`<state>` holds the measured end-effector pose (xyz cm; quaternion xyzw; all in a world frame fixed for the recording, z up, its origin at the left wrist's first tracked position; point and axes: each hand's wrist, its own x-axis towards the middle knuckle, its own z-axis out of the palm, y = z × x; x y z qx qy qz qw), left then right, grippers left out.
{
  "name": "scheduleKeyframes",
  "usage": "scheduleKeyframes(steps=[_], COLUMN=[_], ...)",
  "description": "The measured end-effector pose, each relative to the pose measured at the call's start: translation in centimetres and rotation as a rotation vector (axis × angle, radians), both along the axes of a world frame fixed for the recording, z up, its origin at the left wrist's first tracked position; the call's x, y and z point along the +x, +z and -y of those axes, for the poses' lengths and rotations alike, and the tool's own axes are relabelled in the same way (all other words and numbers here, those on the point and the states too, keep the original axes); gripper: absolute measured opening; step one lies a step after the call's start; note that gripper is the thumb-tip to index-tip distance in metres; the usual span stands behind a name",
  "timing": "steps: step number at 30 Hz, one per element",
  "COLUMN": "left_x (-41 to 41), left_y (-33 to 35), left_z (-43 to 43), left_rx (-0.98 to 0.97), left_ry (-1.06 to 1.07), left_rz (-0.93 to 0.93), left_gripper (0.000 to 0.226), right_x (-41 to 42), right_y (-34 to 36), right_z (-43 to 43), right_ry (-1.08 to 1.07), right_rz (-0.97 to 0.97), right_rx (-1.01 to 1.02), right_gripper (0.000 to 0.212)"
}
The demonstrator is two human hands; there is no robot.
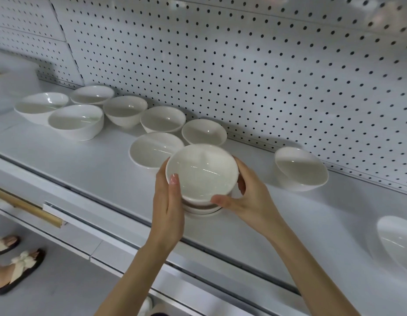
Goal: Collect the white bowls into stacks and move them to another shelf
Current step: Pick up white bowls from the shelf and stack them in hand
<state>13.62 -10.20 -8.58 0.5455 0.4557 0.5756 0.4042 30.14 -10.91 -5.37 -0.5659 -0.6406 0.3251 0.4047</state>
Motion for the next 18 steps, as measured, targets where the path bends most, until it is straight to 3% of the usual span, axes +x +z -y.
scheduleKeyframes(steps=[9,18], left_x=[-0.2,0.1], left_y=[-0.1,-0.4], left_z=[0.0,-0.1], left_rx=[-0.002,-0.001], left_ry=[-0.012,-0.02], left_rz=[-0.026,0.0], left_gripper=[0.044,0.05], right_x=[0.1,-0.2], right_y=[-1.3,-2.1], right_z=[-0.1,0.6], right_ry=[-0.032,0.047], right_rz=[0.058,-0.126], right_rx=[-0.003,-0.022], right_gripper=[0.085,0.081])
